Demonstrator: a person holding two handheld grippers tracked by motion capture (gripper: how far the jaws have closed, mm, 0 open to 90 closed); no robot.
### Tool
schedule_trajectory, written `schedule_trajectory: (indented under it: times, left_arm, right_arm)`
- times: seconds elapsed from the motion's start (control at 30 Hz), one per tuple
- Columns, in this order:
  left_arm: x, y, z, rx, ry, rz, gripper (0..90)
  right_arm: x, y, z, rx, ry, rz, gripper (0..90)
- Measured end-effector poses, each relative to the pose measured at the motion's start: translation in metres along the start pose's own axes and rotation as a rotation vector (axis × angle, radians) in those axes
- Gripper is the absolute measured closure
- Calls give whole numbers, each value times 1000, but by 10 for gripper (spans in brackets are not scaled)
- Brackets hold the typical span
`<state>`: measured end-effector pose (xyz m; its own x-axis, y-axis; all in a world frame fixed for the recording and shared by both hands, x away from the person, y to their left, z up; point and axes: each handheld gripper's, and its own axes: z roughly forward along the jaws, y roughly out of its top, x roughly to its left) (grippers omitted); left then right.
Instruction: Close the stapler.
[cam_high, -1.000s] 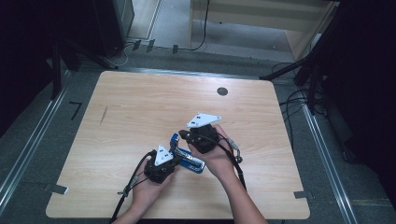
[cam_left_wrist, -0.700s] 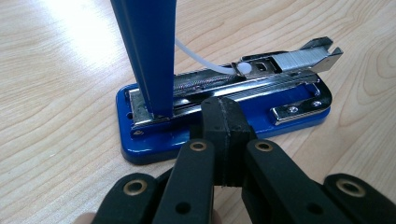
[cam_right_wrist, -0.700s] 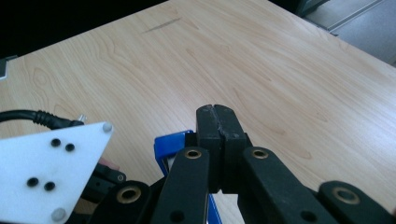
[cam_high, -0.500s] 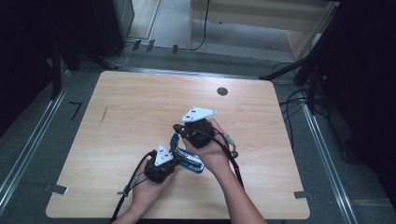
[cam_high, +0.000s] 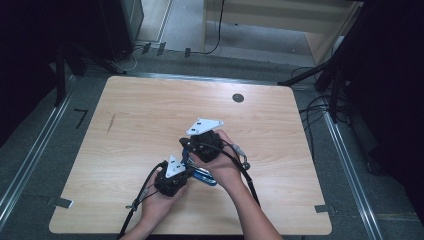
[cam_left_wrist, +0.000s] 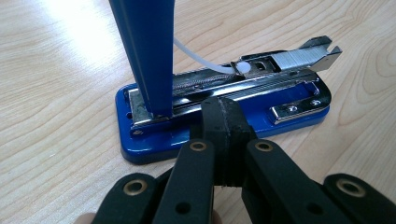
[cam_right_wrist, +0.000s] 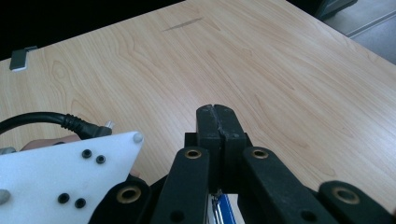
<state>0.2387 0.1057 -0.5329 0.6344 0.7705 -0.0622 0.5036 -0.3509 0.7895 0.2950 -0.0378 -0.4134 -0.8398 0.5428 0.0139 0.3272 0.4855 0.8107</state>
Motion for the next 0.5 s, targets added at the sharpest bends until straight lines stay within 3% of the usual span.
schedule_trajectory:
  times: [0.5]
  left_arm:
    - [0, 0, 0, 0, -2, -4, 900]
  right_arm:
    - [-7, -25, -13, -4, -13, 24, 900]
